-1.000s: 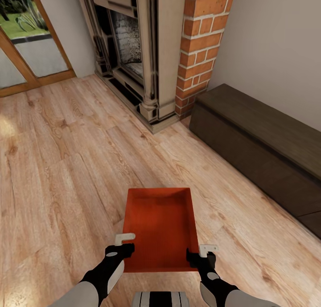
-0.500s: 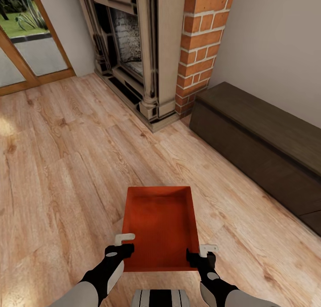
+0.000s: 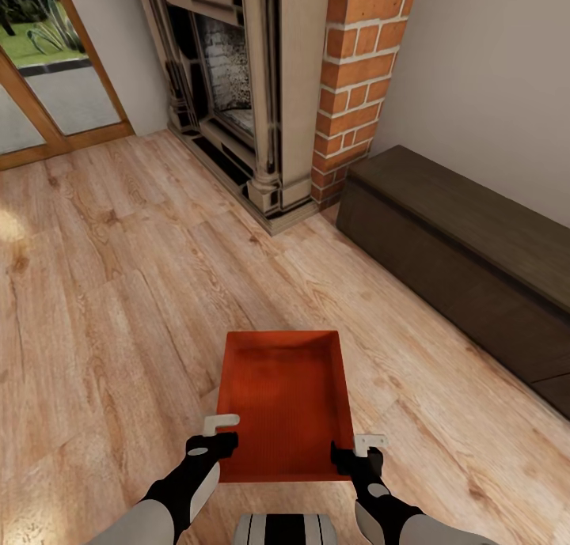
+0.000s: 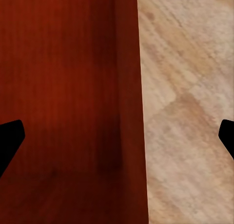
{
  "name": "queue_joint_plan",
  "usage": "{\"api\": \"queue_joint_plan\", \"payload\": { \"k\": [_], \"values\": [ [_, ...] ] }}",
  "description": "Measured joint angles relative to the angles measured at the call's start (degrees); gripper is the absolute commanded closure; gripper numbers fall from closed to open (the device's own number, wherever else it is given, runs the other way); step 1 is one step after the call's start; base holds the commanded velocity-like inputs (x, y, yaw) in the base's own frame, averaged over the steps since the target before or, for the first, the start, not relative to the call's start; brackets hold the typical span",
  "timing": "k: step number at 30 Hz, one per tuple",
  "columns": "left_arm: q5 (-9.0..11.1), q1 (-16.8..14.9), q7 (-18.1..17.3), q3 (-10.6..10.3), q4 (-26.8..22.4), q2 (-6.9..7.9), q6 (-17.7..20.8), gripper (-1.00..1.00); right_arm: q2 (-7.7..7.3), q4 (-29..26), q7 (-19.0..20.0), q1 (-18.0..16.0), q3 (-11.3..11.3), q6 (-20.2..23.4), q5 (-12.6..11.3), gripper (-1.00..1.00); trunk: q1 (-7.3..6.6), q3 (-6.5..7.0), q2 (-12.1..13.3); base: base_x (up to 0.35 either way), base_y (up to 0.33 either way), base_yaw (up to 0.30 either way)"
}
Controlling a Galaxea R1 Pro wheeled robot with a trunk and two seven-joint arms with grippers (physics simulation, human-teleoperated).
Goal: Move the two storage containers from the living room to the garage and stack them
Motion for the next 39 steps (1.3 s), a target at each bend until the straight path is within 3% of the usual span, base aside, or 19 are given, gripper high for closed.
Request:
{"api": "queue_joint_plan", "payload": {
  "k": [21, 39],
  "values": [
    [0.0, 0.0, 0.0, -0.08, -0.01, 0.09, 0.0, -1.0, -0.16, 0.52, 0.37, 0.0, 0.12, -0.02, 1.78, -1.0, 0.0, 0.0, 0.0, 0.0, 0.0, 0.0],
    [0.0, 0.0, -0.01, -0.11, 0.05, 0.2, 0.02, -1.0, -0.21, 0.52, 0.67, 0.0, 0.12, -0.04, 1.94, -1.0, 0.0, 0.0, 0.0, 0.0, 0.0, 0.0]
  ]
}}
